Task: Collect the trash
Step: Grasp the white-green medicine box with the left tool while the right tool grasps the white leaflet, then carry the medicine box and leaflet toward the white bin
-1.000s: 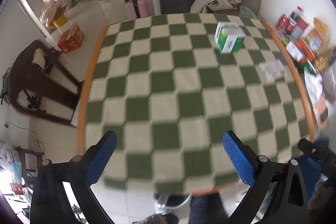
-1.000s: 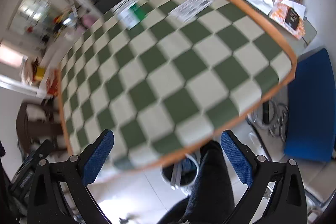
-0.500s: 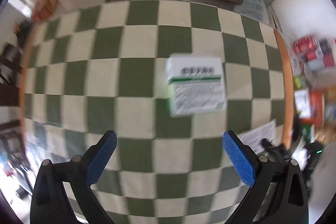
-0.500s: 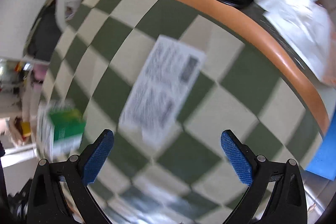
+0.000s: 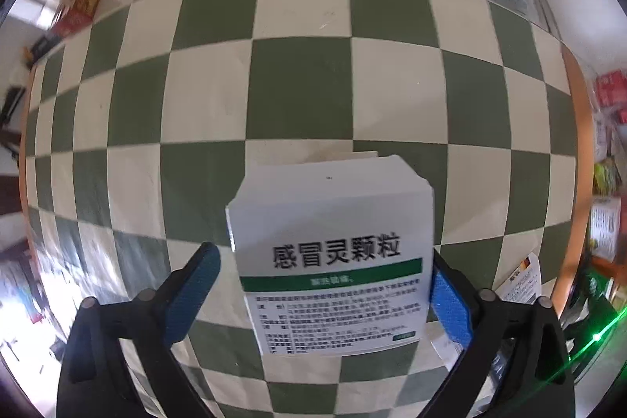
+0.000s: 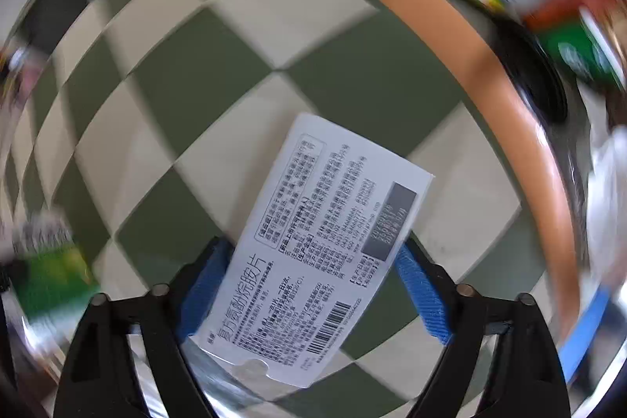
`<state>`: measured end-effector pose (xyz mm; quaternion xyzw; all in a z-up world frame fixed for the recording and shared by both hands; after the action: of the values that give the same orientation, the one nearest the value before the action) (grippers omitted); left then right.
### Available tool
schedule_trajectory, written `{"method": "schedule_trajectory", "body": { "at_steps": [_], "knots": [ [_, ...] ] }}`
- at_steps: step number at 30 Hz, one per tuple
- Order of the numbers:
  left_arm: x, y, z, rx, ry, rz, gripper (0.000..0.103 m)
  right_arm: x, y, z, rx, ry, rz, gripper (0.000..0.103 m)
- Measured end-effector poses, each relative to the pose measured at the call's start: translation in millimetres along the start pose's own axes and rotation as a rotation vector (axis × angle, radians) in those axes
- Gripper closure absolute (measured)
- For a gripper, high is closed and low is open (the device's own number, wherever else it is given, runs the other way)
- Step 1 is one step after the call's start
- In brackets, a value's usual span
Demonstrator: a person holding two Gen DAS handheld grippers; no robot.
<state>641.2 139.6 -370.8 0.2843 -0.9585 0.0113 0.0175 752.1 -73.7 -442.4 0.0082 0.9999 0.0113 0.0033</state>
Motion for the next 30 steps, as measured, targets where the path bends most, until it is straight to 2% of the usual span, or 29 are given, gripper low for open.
{"method": "schedule_trajectory", "body": {
  "at_steps": [2, 4, 6, 10, 12, 19, 25, 30],
  "knots": [
    [3, -4, -3, -0.033, -0.026, 0.052, 0.023, 6, 6, 2, 0.009, 0.008, -0.118, 0.016],
    [10, -7, -7, -0.06, -0.056, 0.1, 0.024, 9, 10, 3, 0.032, 0.023, -0.199, 0.016],
    [14, -3, -7, -0.066, -0.078, 0.108, 0.024, 11, 10, 5, 0.045, 0.04, -0.193, 0.015],
    [18, 0, -9, -0.078, -0.106, 0.124, 0.025, 9, 11, 9, 0.011, 0.033, -0.097, 0.015],
    [21, 3, -12, -0.094, -0.122, 0.133, 0.025, 7, 12, 6, 0.01, -0.002, -0.084, 0.021],
    [30, 20, -27, -0.097, -0.171, 0.125, 0.025, 19, 35, 2, -0.024, -0.046, -0.119, 0.021],
    [43, 34, -44, -0.072, -0.209, 0.114, 0.025, 38, 52, -23, -0.071, -0.097, -0.169, 0.022],
    [70, 62, -59, -0.054, -0.241, 0.101, 0.025, 54, 63, -42, -0.092, -0.145, -0.265, 0.022]
  ]
}}
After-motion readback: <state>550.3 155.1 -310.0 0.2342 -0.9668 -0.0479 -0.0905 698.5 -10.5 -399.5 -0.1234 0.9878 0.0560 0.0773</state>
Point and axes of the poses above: each gripper's, at about its wrist camera, not at the fingertips, and z roughly the way its jaws point, y to its left, x to its underside, the point moved 6 cm from there along z, roughly the way its jaws point, and after that the axes turned 1 degree about -x, right-handed, at the moved point
